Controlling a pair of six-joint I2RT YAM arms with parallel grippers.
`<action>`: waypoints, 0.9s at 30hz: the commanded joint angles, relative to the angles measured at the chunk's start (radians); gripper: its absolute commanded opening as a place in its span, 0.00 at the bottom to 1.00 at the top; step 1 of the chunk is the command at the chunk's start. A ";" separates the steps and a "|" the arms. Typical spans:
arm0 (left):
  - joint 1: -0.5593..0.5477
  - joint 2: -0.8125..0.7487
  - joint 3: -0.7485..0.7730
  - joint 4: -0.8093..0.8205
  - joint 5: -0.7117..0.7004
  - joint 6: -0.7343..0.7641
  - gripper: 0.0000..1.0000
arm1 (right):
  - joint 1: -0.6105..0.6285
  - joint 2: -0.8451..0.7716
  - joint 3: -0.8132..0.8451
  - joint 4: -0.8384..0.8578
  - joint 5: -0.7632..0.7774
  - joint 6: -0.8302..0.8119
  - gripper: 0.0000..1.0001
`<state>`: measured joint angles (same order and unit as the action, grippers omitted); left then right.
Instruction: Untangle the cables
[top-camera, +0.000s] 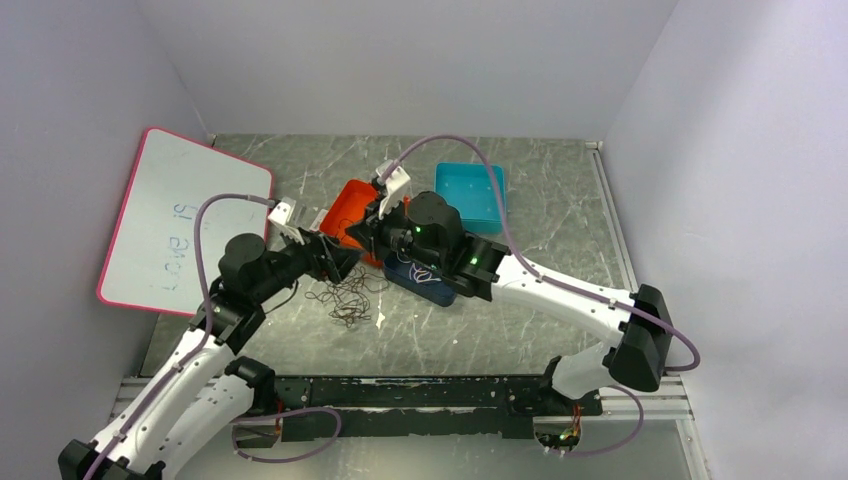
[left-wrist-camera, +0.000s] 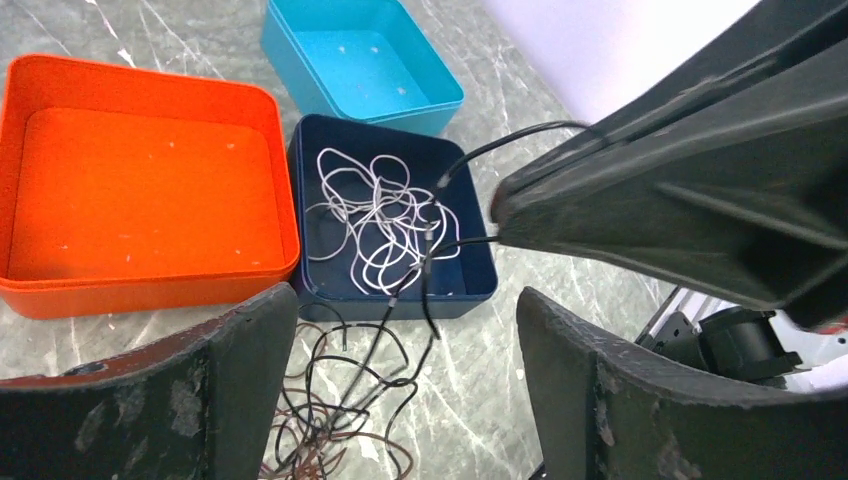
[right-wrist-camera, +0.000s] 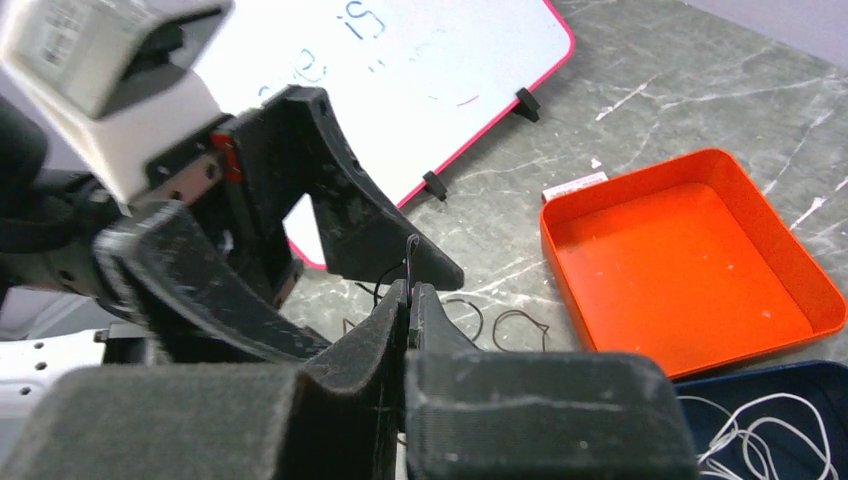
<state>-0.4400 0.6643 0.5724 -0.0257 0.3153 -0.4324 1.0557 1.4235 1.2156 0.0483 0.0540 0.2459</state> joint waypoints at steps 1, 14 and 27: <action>0.003 0.030 -0.012 0.069 0.009 0.012 0.81 | 0.001 -0.010 0.059 0.006 -0.040 0.016 0.00; 0.002 0.056 -0.193 0.163 0.022 -0.094 0.58 | 0.002 -0.142 0.094 0.021 0.041 0.032 0.00; 0.003 0.069 -0.249 0.143 -0.033 -0.118 0.45 | 0.000 -0.249 0.159 0.003 0.321 -0.125 0.00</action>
<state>-0.4400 0.7296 0.3298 0.0822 0.3103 -0.5415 1.0557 1.2163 1.3270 0.0391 0.2478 0.2031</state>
